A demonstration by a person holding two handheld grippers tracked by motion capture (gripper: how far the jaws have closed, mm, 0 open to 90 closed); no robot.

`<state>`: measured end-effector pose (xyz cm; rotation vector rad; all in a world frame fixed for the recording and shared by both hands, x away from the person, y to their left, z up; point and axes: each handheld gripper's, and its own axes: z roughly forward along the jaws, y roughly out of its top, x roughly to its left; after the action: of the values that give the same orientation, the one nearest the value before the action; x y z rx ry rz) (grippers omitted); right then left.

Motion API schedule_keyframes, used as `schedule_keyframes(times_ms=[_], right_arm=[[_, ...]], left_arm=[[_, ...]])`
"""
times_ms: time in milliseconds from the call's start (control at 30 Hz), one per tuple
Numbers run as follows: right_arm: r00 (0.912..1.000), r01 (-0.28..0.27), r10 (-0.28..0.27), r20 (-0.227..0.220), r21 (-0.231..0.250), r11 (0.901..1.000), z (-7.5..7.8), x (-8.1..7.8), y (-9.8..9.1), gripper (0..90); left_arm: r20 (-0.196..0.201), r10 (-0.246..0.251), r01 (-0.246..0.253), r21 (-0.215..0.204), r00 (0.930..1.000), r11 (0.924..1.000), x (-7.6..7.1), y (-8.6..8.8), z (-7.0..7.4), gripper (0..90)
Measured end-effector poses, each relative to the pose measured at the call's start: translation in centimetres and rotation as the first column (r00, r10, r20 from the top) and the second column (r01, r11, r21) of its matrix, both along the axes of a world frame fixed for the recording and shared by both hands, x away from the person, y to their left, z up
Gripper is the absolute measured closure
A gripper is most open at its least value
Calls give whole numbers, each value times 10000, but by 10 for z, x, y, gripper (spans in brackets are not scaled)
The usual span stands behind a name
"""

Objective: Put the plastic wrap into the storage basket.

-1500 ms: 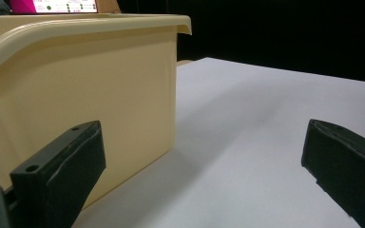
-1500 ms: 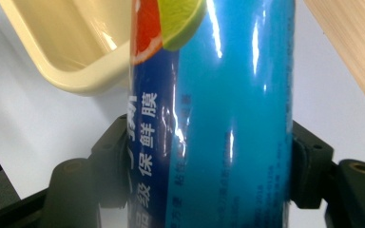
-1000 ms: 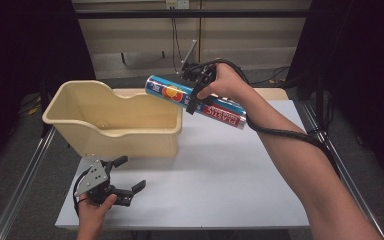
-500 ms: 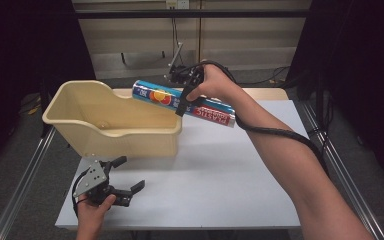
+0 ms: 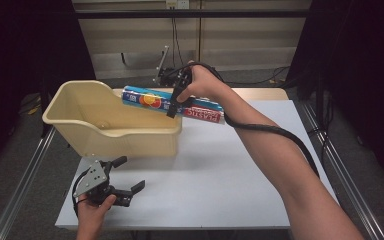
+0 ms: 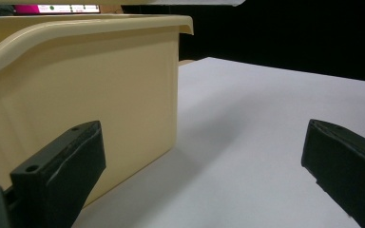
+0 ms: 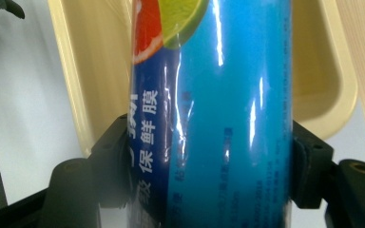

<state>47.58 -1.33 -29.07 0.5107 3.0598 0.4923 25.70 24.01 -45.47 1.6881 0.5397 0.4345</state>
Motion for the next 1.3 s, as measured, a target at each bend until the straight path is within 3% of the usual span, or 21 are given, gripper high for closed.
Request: schedule_keyframes(times_ms=[700,1133,1300], right_arm=[[9905,-1330,1344,282,-442,9901,-11,9,29,317],[9854,-1593,1643,440,-998,9822,-9,11,38,315],[9892,-1361,1392,451,-661,9885,-6,16,34,307]], left_arm=[[9,26,-26,11,10000,10000,-1,2,0,5],[49,84,-85,81,10000,9999,-3,2,1,5],[47,80,-80,72,10000,9999,-3,2,1,6]])
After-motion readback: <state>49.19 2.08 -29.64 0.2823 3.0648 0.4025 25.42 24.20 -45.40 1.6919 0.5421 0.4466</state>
